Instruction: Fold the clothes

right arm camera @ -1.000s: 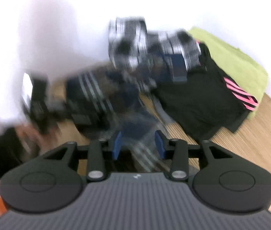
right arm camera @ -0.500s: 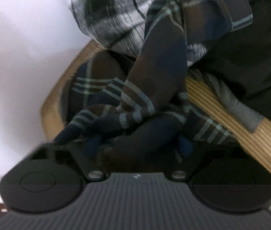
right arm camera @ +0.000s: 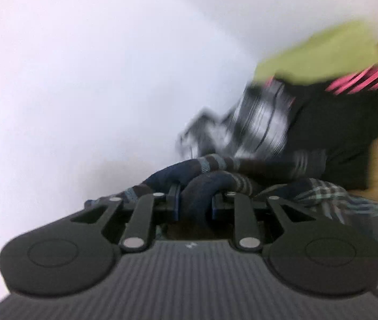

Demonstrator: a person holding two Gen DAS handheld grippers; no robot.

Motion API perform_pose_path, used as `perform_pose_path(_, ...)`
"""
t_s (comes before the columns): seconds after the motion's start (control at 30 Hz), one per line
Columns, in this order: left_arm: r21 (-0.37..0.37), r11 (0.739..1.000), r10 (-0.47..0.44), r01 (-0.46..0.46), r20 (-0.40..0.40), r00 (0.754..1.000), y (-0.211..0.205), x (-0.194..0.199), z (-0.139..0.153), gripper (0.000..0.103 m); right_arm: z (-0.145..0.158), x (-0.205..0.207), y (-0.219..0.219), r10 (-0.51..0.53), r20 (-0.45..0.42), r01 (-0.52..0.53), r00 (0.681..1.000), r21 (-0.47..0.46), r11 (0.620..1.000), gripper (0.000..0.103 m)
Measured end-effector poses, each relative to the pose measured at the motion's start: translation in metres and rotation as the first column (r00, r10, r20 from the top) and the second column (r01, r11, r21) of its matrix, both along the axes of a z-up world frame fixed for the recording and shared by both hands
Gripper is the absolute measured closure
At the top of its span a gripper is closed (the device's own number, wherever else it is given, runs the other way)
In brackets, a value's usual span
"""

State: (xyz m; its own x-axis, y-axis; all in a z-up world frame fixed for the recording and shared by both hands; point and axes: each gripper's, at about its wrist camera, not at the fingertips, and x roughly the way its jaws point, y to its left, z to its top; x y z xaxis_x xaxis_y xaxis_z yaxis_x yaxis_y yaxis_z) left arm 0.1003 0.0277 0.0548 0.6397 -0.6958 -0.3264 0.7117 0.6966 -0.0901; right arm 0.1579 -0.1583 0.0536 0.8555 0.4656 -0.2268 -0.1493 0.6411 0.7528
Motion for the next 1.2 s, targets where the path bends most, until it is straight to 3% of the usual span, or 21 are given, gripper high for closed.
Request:
perform_pose_path(0.13, 0.033, 0.972, -0.233, 0.231, 0.046, 0.971, -0.079, -0.059, 0.008, 0.031, 0.0, -0.095, -0.075, -0.226, 0.021, 0.226, 0.974, -0.002, 0.974, 0.079)
perform_pose_path(0.2, 0.071, 0.948, -0.31, 0.311, -0.026, 0.95, -0.119, -0.079, -0.005, 0.029, -0.011, -0.134, -0.111, -0.342, -0.011, 0.342, 0.94, 0.009, 0.94, 0.079)
perform_pose_path(0.27, 0.104, 0.915, -0.38, 0.389, -0.101, 0.92, -0.159, -0.099, -0.018, 0.029, -0.033, -0.159, -0.15, -0.445, -0.081, 0.448, 0.892, 0.013, 0.894, 0.079)
perform_pose_path(0.33, 0.14, 0.885, -0.418, 0.445, -0.185, 0.89, -0.189, -0.113, -0.037, 0.029, -0.06, -0.161, -0.188, -0.528, -0.167, 0.524, 0.832, -0.071, 0.848, 0.079)
perform_pose_path(0.43, 0.196, 0.84, -0.443, 0.506, -0.29, 0.848, -0.216, -0.139, -0.062, 0.03, -0.104, -0.154, -0.24, -0.627, -0.31, 0.585, 0.715, -0.226, 0.779, 0.076)
perform_pose_path(0.47, 0.212, 0.834, -0.443, 0.509, -0.292, 0.848, -0.216, -0.151, -0.066, 0.03, -0.119, -0.15, -0.251, -0.641, -0.358, 0.584, 0.679, -0.266, 0.767, 0.076)
perform_pose_path(0.53, 0.247, 0.835, -0.427, 0.491, -0.271, 0.863, -0.208, -0.167, -0.072, 0.029, -0.146, -0.151, -0.263, -0.637, -0.426, 0.574, 0.643, -0.282, 0.769, 0.075)
perform_pose_path(0.57, 0.268, 0.845, -0.4, 0.463, -0.26, 0.879, -0.199, -0.171, -0.074, 0.028, -0.157, -0.153, -0.267, -0.63, -0.447, 0.57, 0.635, -0.279, 0.773, 0.075)
perform_pose_path(0.67, 0.315, 0.891, -0.246, 0.327, -0.27, 0.931, -0.163, -0.171, -0.079, 0.026, -0.169, -0.169, -0.267, -0.593, -0.446, 0.564, 0.671, -0.213, 0.798, 0.072)
perform_pose_path(0.73, 0.328, 0.919, -0.119, 0.22, -0.302, 0.946, -0.142, -0.139, -0.081, 0.024, -0.165, -0.187, -0.273, -0.581, -0.44, 0.561, 0.685, -0.189, 0.806, 0.07)
perform_pose_path(0.8, 0.356, 0.929, 0.024, 0.098, -0.324, 0.946, -0.115, -0.105, -0.088, 0.024, -0.158, -0.211, -0.273, -0.581, -0.441, 0.573, 0.684, -0.168, 0.802, 0.068)
perform_pose_path(0.9, 0.387, 0.921, 0.188, -0.044, -0.342, 0.921, -0.078, -0.054, -0.101, 0.024, -0.138, -0.238, -0.259, -0.642, -0.412, 0.592, 0.646, -0.26, 0.763, 0.057)
perform_pose_path(1.0, 0.379, 0.918, 0.273, -0.119, -0.384, 0.882, -0.034, -0.03, -0.101, 0.024, -0.115, -0.267, -0.235, -0.756, -0.309, 0.653, 0.577, -0.383, 0.654, 0.049)
perform_pose_path(1.07, 0.351, 0.928, 0.285, -0.127, -0.445, 0.849, -0.019, -0.019, -0.111, 0.024, -0.108, -0.276, -0.219, -0.768, -0.275, 0.667, 0.578, -0.384, 0.639, 0.038)
perform_pose_path(1.1, 0.338, 0.933, 0.279, -0.12, -0.476, 0.834, -0.013, -0.016, -0.116, 0.023, -0.106, -0.278, -0.212, -0.758, -0.274, 0.661, 0.592, -0.374, 0.651, 0.036)
perform_pose_path(1.2, 0.309, 0.946, 0.264, -0.1, -0.549, 0.793, 0.003, -0.012, -0.128, 0.023, -0.111, -0.27, -0.189, -0.646, -0.353, 0.587, 0.677, -0.271, 0.763, 0.036)
